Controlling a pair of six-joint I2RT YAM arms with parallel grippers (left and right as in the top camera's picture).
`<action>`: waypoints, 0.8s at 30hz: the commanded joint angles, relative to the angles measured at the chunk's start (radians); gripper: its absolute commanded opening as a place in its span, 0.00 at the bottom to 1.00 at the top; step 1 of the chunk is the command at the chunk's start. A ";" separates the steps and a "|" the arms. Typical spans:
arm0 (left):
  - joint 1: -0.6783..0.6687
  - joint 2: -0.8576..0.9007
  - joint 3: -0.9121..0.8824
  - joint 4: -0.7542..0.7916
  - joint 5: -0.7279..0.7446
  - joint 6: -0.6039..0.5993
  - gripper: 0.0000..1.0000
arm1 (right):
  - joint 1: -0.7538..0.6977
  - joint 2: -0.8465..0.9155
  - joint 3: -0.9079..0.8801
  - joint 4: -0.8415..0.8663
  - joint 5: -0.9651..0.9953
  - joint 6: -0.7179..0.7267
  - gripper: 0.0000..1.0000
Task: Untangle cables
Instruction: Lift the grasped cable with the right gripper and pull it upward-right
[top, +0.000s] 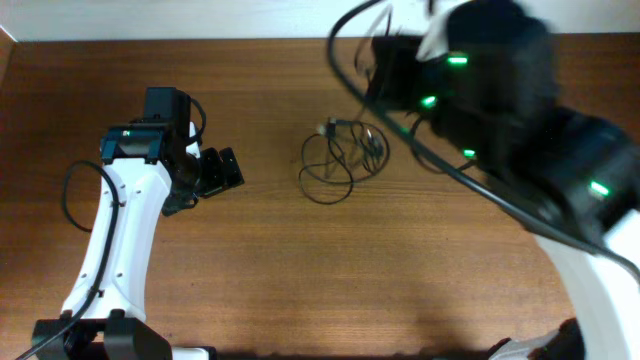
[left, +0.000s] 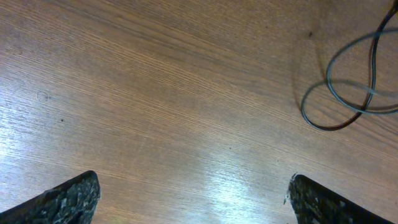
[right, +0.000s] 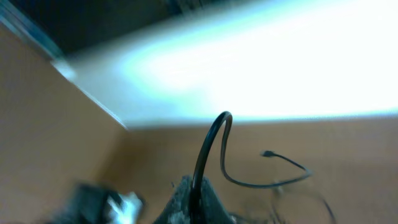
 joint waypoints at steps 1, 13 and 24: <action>0.002 0.007 -0.003 -0.003 -0.007 -0.010 0.99 | 0.006 -0.124 0.082 0.084 0.038 -0.038 0.04; 0.002 0.007 -0.003 -0.003 -0.006 -0.010 0.99 | 0.006 -0.027 0.055 -0.086 -0.041 0.014 0.04; 0.002 0.007 -0.003 -0.006 -0.003 -0.010 0.99 | 0.006 -0.116 0.147 -0.008 0.048 0.015 0.04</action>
